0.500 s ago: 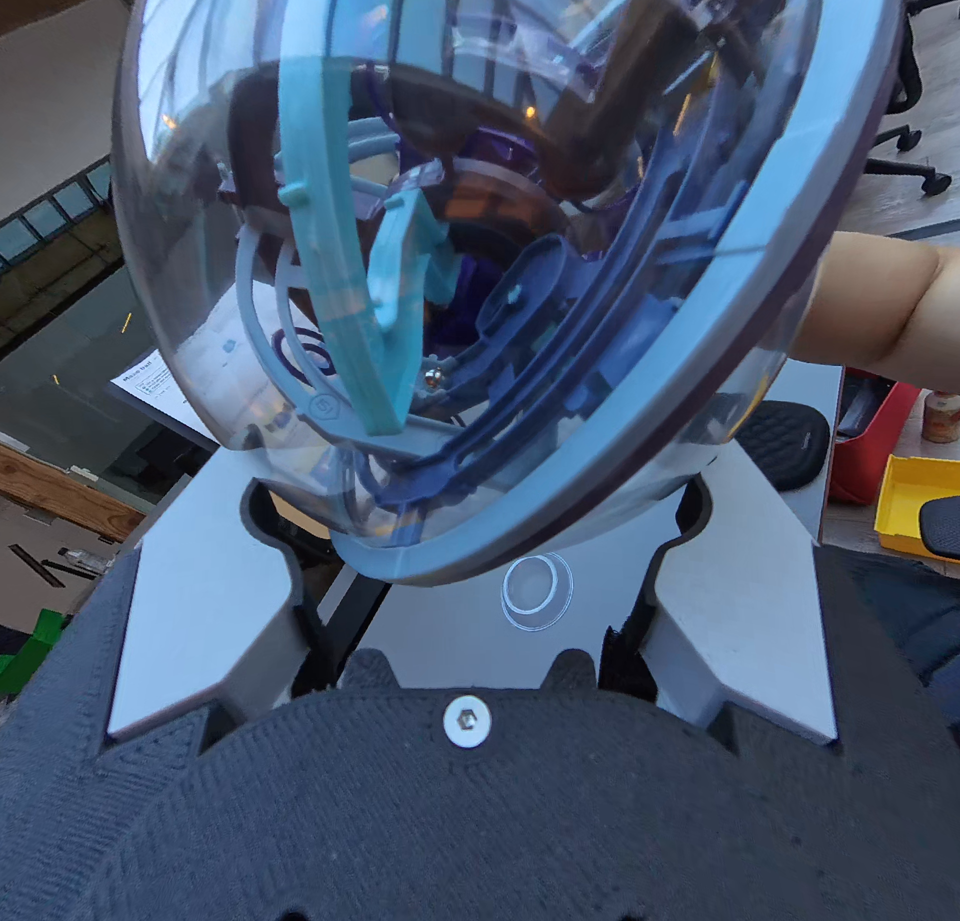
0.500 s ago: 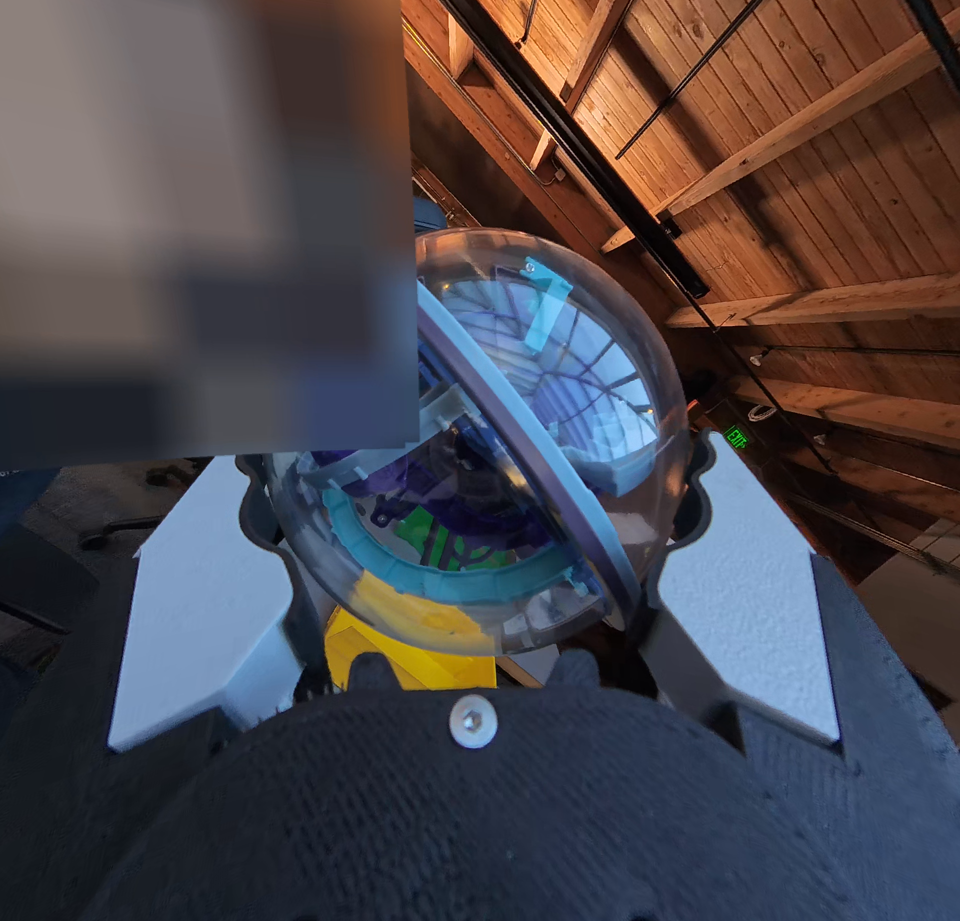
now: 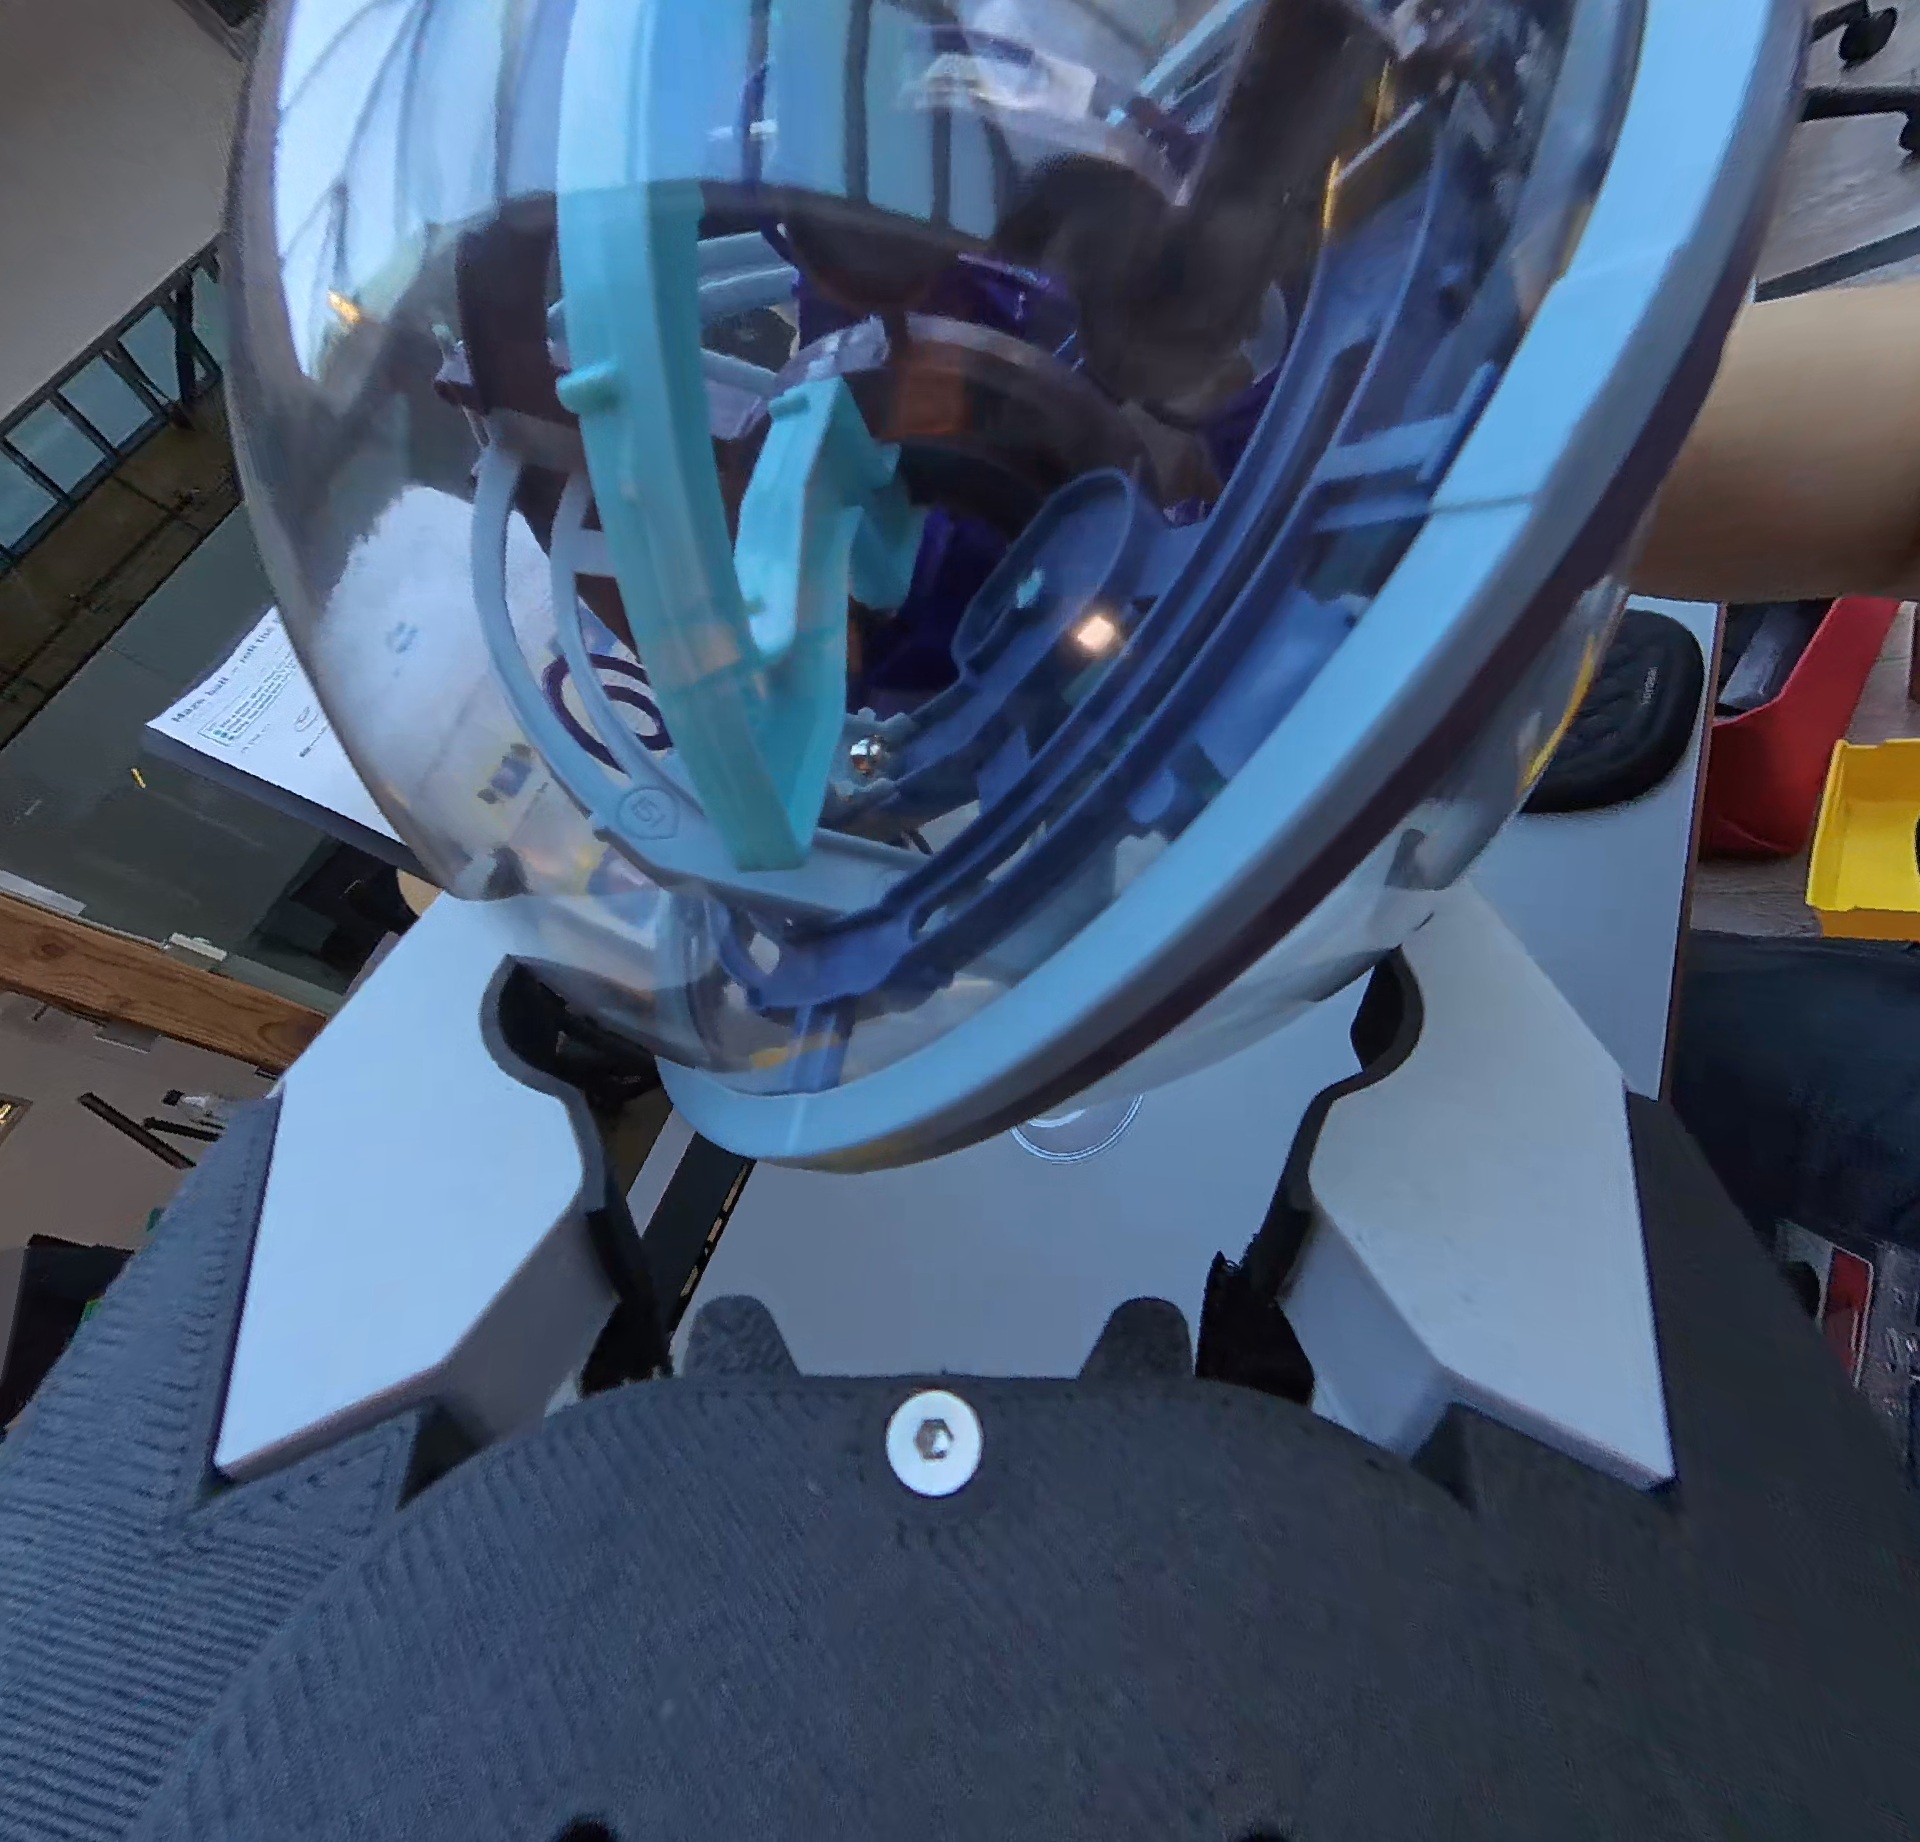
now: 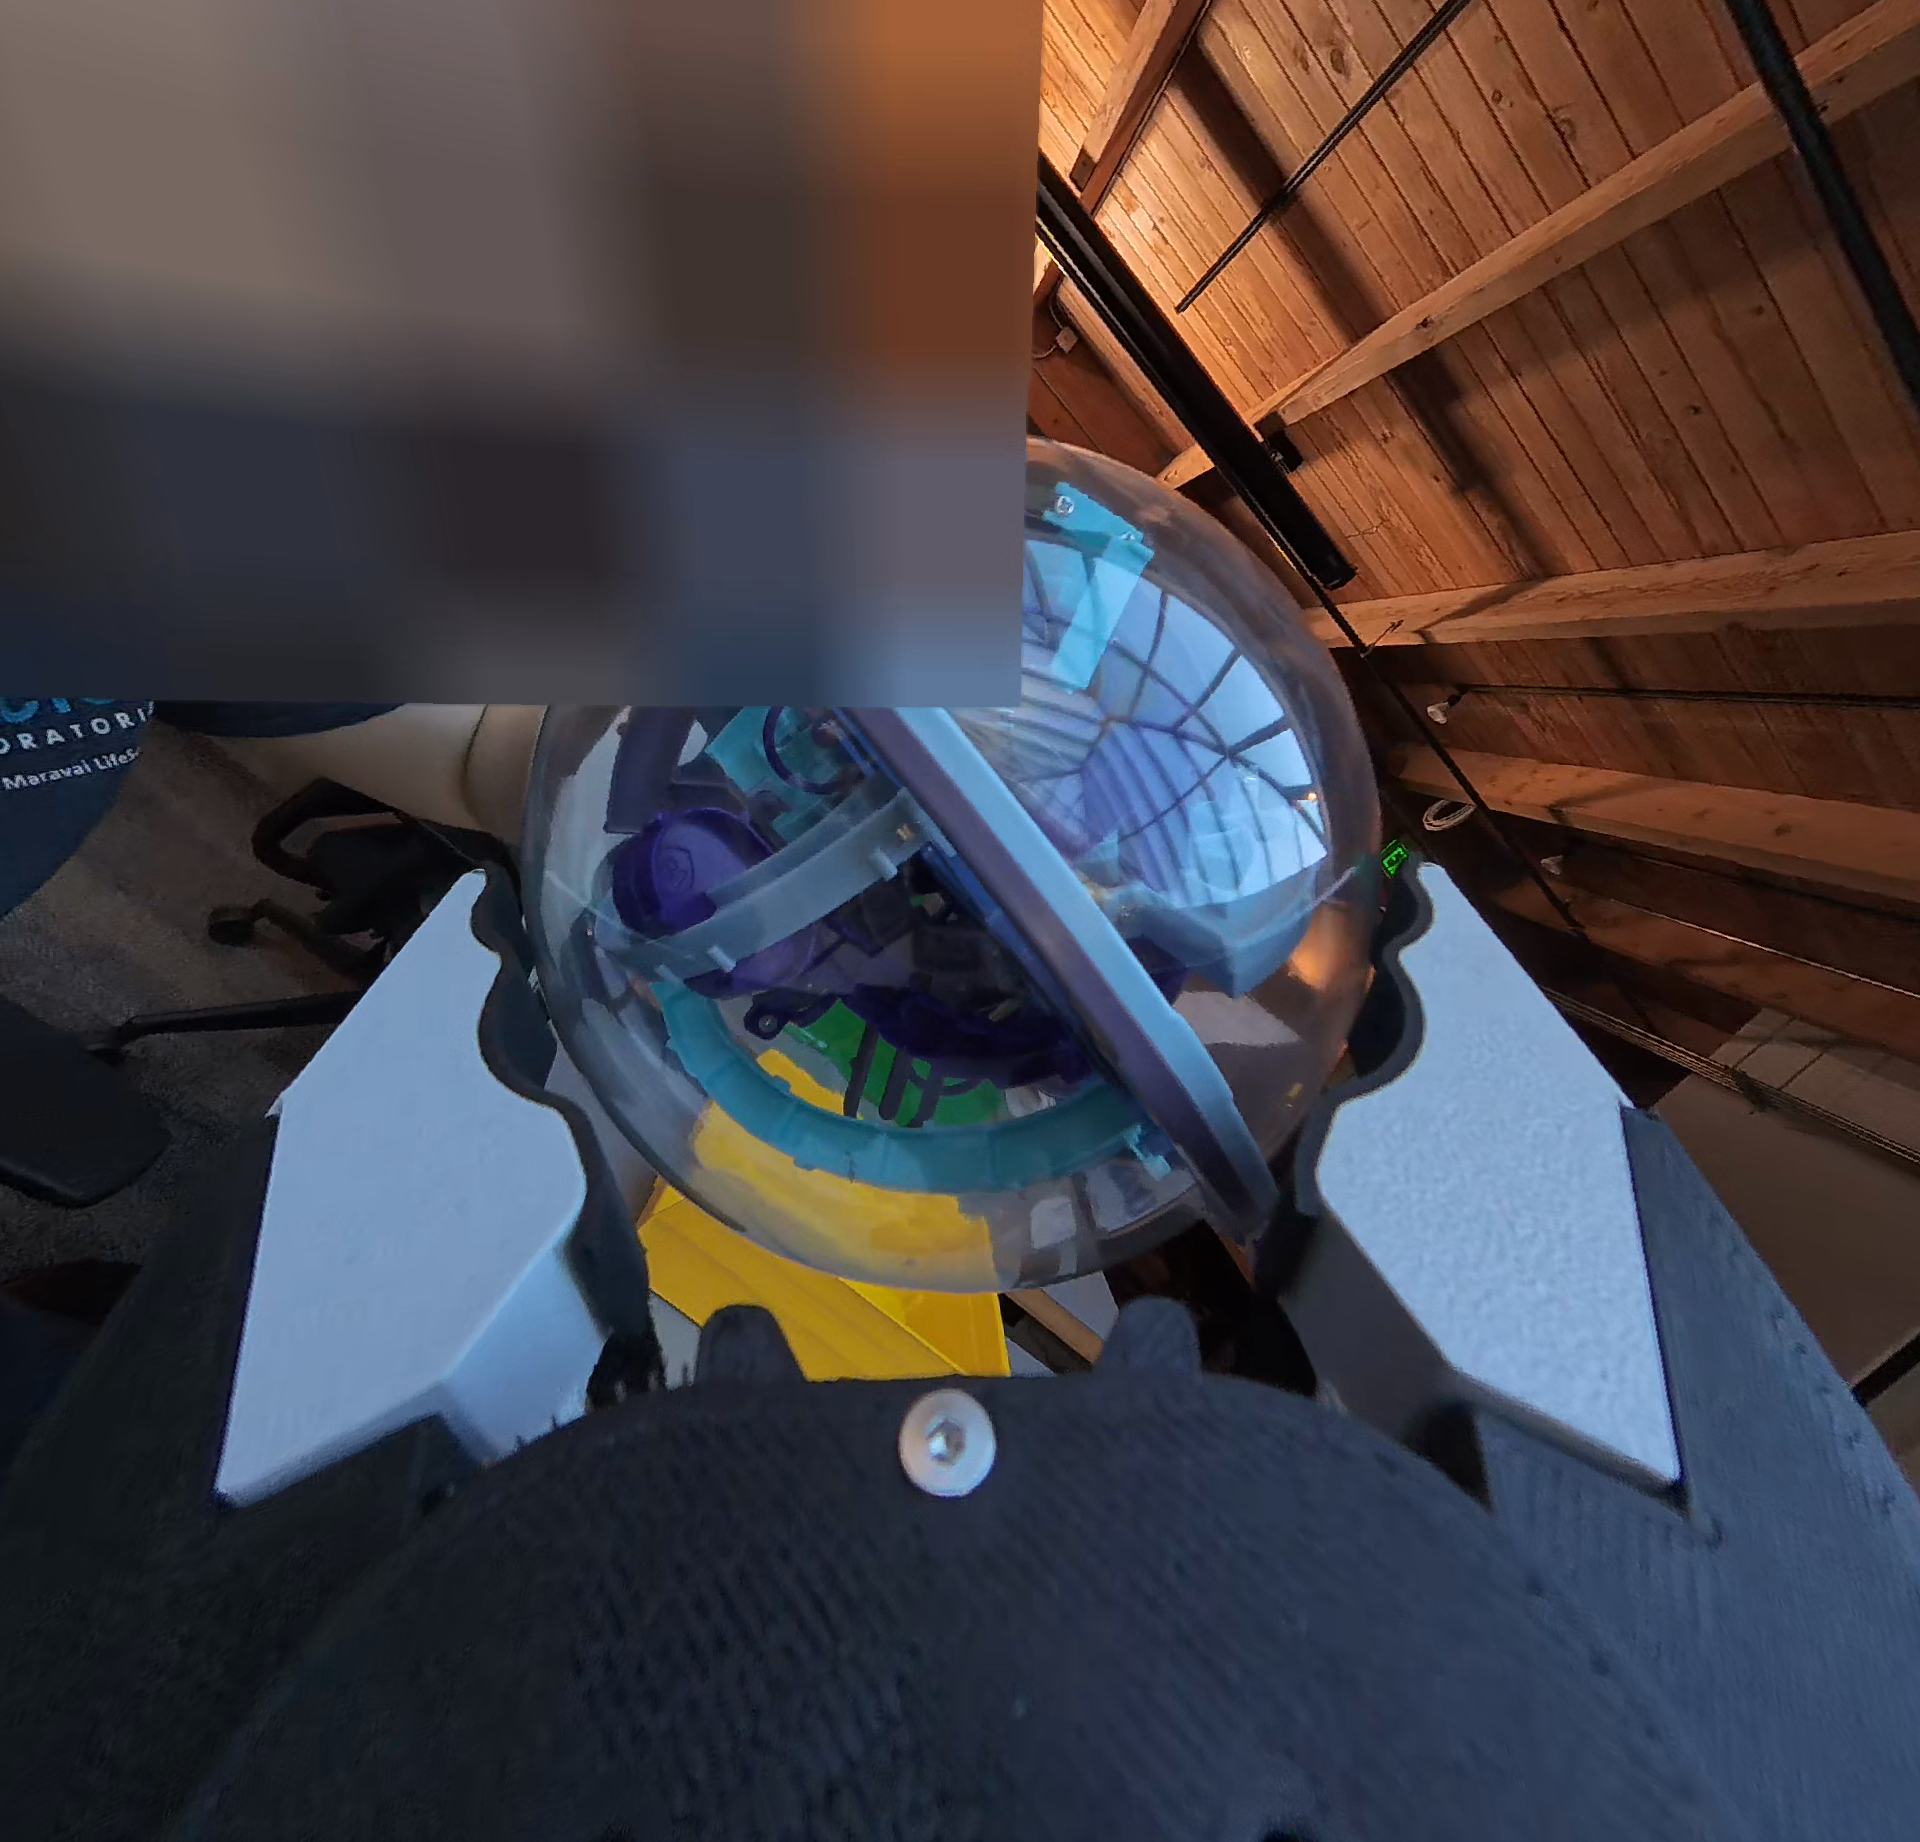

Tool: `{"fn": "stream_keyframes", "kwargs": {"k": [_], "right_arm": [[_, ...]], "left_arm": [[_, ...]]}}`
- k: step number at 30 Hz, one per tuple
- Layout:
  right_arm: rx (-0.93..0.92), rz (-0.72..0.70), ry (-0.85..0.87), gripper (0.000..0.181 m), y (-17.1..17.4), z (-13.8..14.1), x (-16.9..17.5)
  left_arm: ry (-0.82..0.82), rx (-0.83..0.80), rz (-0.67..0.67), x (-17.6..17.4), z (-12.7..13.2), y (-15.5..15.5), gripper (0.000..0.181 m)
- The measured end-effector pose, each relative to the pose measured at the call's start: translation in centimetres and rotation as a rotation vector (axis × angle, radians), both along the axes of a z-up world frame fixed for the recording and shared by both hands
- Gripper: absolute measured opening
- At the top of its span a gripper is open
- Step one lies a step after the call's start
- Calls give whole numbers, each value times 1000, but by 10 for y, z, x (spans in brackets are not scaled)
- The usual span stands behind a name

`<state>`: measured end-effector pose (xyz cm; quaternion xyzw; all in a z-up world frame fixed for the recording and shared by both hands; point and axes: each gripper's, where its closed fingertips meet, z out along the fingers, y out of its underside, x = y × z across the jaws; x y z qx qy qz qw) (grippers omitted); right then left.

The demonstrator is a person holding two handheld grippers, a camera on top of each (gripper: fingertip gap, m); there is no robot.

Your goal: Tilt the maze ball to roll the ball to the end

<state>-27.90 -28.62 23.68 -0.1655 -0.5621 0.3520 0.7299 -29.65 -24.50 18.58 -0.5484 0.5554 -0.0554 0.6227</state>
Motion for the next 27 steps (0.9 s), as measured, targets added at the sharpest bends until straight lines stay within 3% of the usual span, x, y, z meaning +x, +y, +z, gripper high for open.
{"fn": "stream_keyframes", "kwargs": {"k": [12,27], "right_arm": [[49,-65,24,157,12,-26,-4],[82,-82,34,157,51,-36,-15]], "left_arm": [[96,76,13,-7,-19,12,155],[197,129,100,-23,-22,46,156]]}}
